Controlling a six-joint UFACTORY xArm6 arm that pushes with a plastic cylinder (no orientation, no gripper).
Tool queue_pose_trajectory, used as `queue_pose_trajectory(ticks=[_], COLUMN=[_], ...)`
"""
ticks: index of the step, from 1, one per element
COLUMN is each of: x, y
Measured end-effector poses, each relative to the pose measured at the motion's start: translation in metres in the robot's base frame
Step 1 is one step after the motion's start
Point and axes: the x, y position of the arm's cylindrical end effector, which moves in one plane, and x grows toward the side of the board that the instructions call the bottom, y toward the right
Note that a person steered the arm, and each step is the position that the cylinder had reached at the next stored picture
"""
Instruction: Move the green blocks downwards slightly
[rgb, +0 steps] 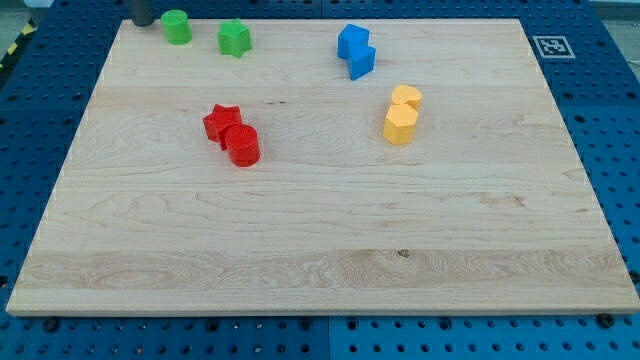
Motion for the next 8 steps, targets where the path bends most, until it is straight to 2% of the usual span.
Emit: queue_pose_trajectory(ticks=[2,8], x=[0.0,0.009], y=[0.026,0.055])
